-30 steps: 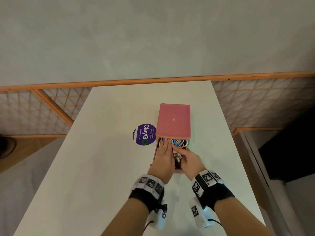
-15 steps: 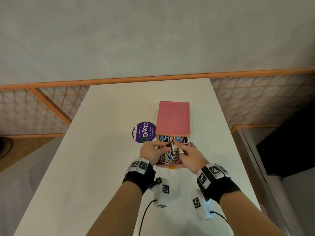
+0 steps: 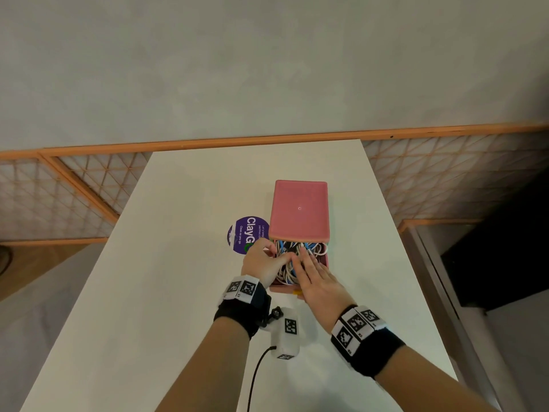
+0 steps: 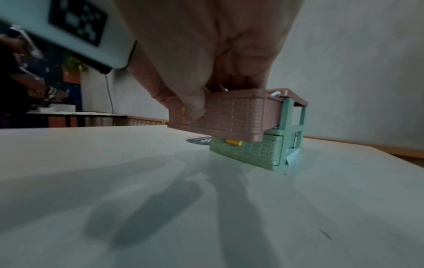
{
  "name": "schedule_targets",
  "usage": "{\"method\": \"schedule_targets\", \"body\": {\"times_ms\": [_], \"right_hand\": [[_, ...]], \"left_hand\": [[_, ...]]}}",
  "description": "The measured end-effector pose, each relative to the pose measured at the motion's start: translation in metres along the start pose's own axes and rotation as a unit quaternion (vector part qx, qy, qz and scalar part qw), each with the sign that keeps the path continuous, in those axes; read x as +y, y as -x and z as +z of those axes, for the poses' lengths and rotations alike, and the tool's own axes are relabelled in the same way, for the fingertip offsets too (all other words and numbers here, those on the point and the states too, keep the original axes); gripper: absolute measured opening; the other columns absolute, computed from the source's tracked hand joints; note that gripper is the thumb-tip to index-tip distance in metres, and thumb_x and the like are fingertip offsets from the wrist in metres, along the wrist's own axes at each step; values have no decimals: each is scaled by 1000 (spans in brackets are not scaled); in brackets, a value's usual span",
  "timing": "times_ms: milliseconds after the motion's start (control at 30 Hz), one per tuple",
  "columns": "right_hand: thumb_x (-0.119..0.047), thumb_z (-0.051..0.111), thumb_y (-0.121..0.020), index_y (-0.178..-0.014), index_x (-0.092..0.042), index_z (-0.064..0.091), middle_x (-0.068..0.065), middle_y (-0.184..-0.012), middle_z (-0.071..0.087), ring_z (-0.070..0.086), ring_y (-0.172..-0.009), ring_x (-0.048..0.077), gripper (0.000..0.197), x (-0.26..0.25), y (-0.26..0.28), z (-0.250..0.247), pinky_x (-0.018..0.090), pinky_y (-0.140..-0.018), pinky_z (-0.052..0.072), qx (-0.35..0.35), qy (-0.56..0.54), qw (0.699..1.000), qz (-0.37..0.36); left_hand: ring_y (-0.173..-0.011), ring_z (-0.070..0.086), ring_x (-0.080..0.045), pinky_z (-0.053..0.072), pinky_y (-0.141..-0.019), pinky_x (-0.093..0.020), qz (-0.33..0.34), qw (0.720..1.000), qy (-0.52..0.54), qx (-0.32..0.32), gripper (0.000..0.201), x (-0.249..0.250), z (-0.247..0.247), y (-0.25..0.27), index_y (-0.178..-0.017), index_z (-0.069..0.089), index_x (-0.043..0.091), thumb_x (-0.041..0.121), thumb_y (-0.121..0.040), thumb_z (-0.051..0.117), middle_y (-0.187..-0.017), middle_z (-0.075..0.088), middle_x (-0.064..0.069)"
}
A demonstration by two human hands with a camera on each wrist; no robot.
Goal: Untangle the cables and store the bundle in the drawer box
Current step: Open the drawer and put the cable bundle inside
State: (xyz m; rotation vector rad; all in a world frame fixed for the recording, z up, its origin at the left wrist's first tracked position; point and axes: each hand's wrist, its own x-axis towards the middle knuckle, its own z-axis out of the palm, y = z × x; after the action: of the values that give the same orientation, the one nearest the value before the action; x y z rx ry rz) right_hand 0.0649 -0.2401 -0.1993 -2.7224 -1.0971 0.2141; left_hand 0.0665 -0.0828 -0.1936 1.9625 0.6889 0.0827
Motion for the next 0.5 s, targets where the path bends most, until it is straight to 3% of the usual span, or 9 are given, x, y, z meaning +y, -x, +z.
{"method": "schedule_targets", "body": {"times_ms": [67, 100, 200, 300, 367, 433, 500], "right_hand": [[-19, 55, -91, -148, -5, 3, 20, -157, -1, 13, -146, 32, 78, 2, -6, -7, 38, -119, 16, -48, -20, 999, -3], [-19, 50, -94, -148, -8, -3, 18, -157, -9, 5, -147, 31, 76, 3, -8, -10, 37, -121, 10, -66, -28, 997, 0], [-19, 51, -93, -148, -9, 0, 19, -157, -9, 6, -147, 31, 77, 4, -15, -15, 38, -121, 10, -79, -35, 996, 7], [-20, 52, -92, -148, -8, 1, 19, -158, -8, 8, -146, 32, 77, 3, -18, -15, 38, -121, 11, -79, -31, 996, 13], [-19, 51, -93, -149, -9, 2, 16, -158, -7, 6, -147, 30, 75, 1, -15, -11, 36, -121, 9, -65, -27, 997, 23], [-18, 61, -87, -148, -7, 16, 16, -158, 8, 17, -145, 30, 77, -1, -10, -6, 37, -118, 15, 1, -14, 1000, 19], [-22, 82, -65, -135, -6, 46, 16, -144, 44, 46, -131, 28, 80, -2, -4, -4, 38, -106, 36, 24, 0, 999, 25]], "left_hand": [[-77, 56, -17, 43, -67, -26, -7, 999, 18, -27, 27, 3, -2, -2, -80, 51, 16, 29, -79, 74, -86, 62, -4], [-78, 56, -18, 43, -69, -27, -7, 999, 18, -35, 26, 3, -2, -6, -77, 50, 17, 28, -81, 73, -88, 63, -6], [-75, 56, -20, 44, -69, -31, -23, 1000, 4, -19, 34, 3, -4, -17, -67, 45, 19, 25, -77, 77, -81, 60, -5], [-66, 61, -26, 54, -68, -45, -72, 996, 7, -43, 43, 6, -8, -24, -58, 43, 18, 36, -64, 82, -61, 55, -4], [-60, 56, -25, 50, -63, -44, -69, 996, -17, -47, 44, 8, -8, -25, -57, 41, 18, 35, -66, 81, -56, 49, -2], [-62, 51, -24, 40, -59, -32, -56, 997, -51, -32, 40, 11, -5, -22, -60, 43, 17, 30, -74, 78, -58, 48, -1], [-72, 55, -22, 38, -61, -28, -57, 996, -71, -11, 29, 15, -2, -20, -72, 51, 15, 29, -78, 76, -70, 56, -1]]}}
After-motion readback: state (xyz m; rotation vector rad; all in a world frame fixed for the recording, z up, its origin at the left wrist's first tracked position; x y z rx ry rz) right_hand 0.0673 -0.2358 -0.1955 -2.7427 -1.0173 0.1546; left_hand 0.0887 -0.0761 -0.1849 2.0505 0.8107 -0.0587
